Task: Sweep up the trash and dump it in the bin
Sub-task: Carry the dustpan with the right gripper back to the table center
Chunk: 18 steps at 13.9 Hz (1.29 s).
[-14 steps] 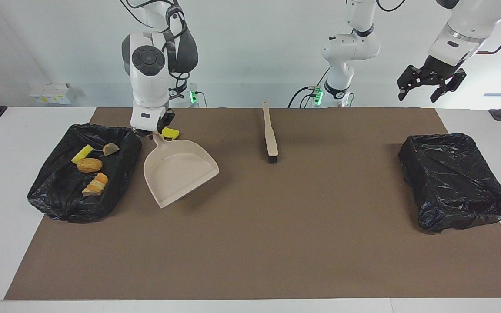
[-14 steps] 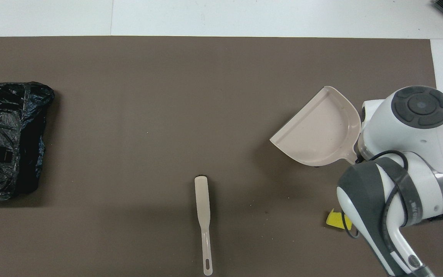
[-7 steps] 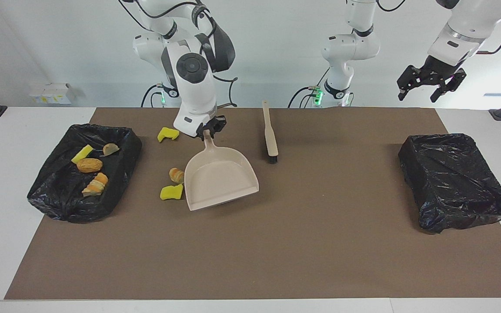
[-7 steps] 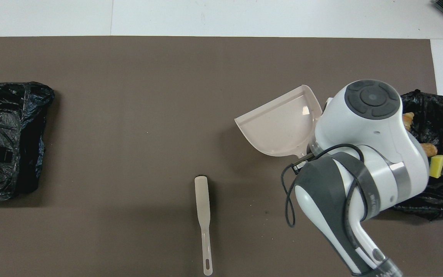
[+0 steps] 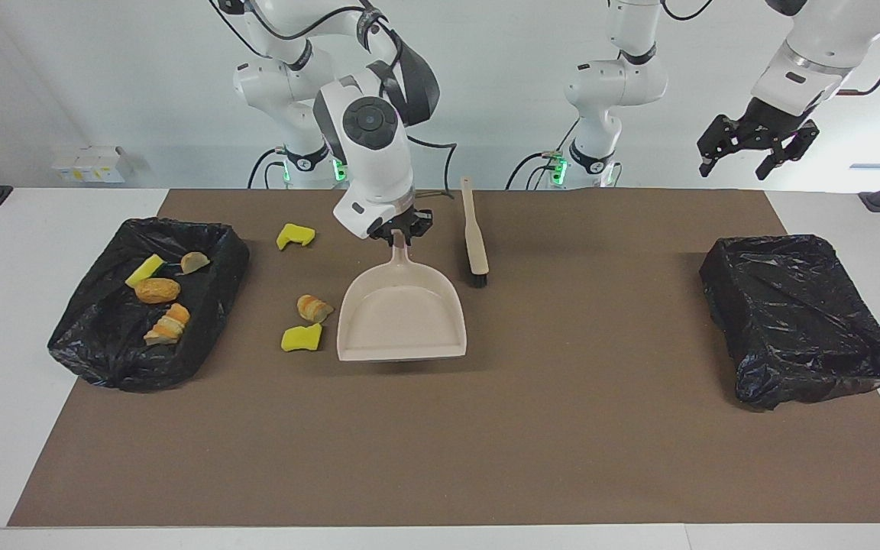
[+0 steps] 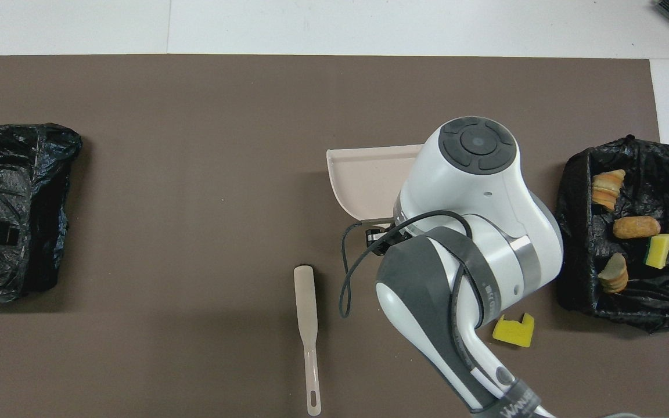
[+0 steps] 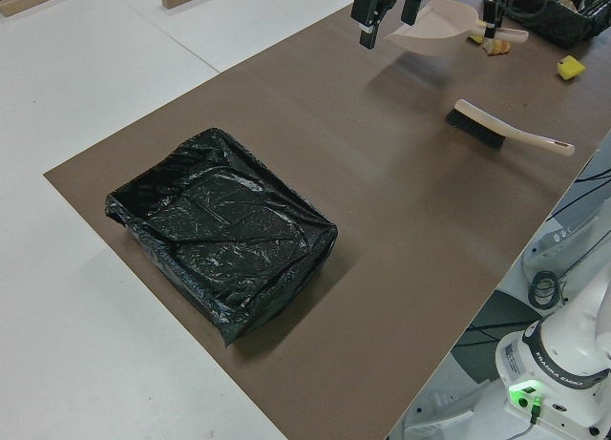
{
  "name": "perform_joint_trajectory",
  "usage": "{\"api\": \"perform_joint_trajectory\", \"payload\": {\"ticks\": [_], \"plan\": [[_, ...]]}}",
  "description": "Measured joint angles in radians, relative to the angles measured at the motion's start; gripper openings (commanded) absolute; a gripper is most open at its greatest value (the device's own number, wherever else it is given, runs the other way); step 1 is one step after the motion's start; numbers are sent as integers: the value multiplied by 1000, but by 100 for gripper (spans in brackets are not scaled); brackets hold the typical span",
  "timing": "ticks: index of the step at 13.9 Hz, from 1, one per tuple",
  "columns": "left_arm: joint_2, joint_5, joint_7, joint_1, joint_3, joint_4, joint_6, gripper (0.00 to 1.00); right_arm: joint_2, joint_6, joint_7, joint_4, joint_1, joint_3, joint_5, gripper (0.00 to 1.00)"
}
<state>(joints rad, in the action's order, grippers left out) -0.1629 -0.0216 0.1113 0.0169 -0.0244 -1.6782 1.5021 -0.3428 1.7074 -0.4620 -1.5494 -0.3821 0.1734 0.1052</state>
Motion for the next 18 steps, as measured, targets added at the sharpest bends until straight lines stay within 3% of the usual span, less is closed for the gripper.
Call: {"api": "perform_joint_trajectory", "payload": {"ticks": [5, 11, 12, 13, 18], "plan": [[0, 0, 0, 0, 0, 0, 0, 100, -162, 7, -49, 163, -37, -2, -6, 0], [0, 0, 0, 0, 0, 0, 0, 100, -264, 153, -94, 184, -55, -4, -24, 0], [0, 0, 0, 0, 0, 0, 0, 100, -278, 183, -99, 183, -56, -4, -24, 78], [0, 0, 0, 0, 0, 0, 0, 100, -289, 194, -100, 183, -57, -4, -24, 100], [0, 0, 0, 0, 0, 0, 0, 100, -277, 198, -100, 195, -54, -6, -30, 100]]}}
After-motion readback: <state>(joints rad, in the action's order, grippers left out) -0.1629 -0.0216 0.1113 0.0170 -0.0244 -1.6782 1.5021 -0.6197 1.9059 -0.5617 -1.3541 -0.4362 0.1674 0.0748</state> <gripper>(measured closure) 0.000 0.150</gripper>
